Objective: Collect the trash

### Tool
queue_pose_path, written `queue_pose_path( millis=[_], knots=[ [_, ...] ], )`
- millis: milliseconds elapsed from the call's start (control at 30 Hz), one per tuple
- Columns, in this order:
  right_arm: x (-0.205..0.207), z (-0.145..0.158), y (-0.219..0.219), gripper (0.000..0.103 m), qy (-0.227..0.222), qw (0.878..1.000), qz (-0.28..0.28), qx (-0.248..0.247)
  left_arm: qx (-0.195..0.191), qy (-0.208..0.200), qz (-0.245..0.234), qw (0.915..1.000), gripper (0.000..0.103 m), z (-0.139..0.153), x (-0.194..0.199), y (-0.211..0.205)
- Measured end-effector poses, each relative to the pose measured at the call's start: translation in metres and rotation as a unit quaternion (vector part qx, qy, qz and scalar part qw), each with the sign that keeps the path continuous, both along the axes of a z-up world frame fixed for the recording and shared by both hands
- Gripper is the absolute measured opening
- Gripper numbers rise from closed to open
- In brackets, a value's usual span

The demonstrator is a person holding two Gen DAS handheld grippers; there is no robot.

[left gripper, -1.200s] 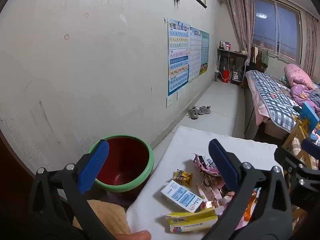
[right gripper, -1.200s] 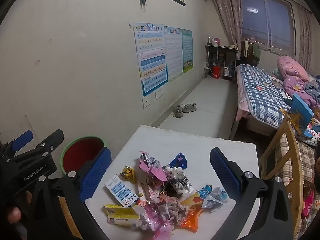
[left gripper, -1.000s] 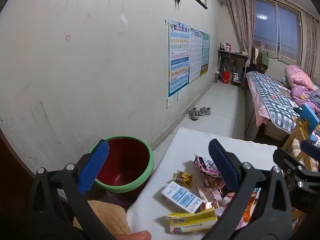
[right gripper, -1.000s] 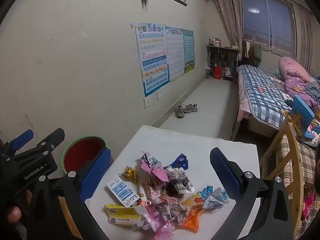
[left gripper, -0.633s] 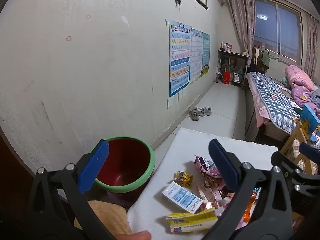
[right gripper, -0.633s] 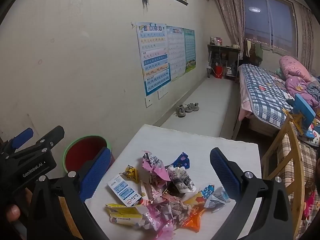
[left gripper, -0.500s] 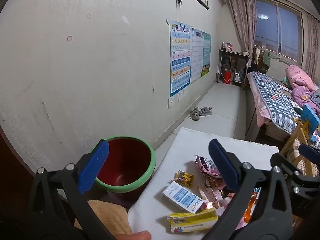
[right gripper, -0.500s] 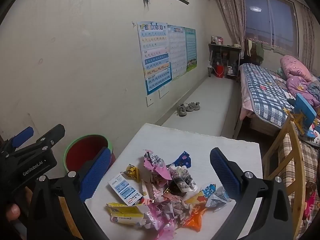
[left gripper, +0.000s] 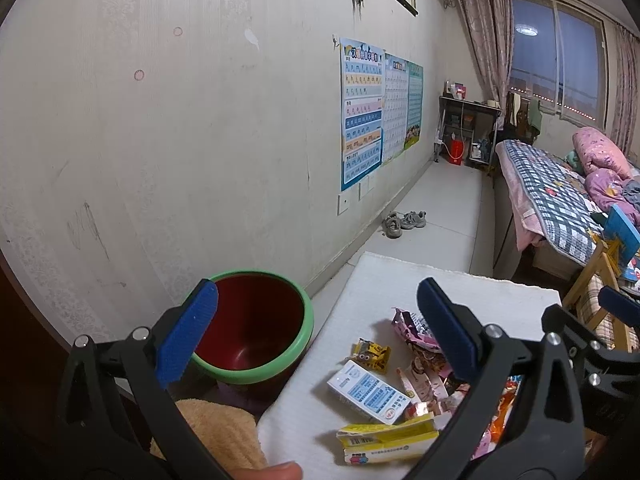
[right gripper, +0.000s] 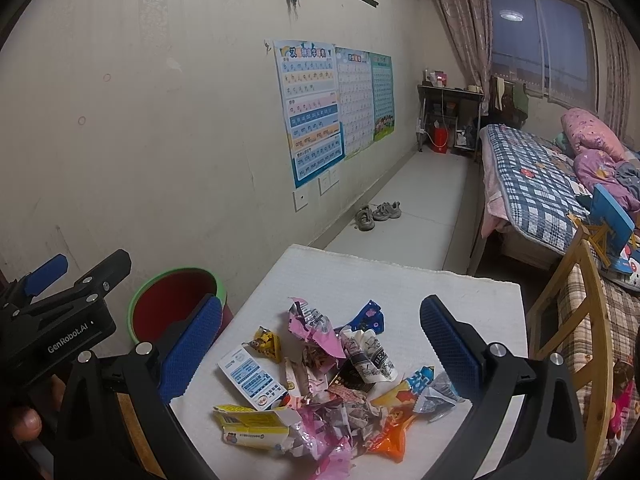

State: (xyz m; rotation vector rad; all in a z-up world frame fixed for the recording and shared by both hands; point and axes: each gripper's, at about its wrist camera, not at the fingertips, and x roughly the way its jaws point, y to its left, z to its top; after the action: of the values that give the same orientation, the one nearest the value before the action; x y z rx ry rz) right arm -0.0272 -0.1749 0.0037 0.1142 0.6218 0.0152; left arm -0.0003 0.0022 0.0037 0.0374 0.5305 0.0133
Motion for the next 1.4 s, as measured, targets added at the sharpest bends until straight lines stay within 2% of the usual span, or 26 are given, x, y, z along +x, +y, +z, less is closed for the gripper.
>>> queue_pose_path(
  millis=[1000, 1167, 1333, 1400],
  knots=[
    [-0.0031, 0.0077, 0.0077, 0.096, -0.004, 1.000, 0.004, -0.005, -0.003, -0.006, 0.002, 1.0000, 0.098, 0.0049, -0.0045, 0.0031],
    [-0.0028, 0.0079, 0.0082, 0.096, -0.004, 1.000, 0.002, -0.006, -0.021, -0.014, -0.002, 0.9997, 0.098, 0.0061, -0.0069, 0.0065],
    [-0.0029, 0.0081, 0.0083, 0.096, -0.004, 1.000, 0.002, -0.006, -0.004, -0.027, 0.013, 0.9995, 0.098, 0.0075, -0.0068, 0.0056],
    [-0.0025, 0.0087, 0.0085, 0.096, -0.004, 1.000, 0.002, -0.006, -0.011, -0.028, 0.008, 0.9995, 0.098, 0.0075, -0.0073, 0.0076]
  ],
)
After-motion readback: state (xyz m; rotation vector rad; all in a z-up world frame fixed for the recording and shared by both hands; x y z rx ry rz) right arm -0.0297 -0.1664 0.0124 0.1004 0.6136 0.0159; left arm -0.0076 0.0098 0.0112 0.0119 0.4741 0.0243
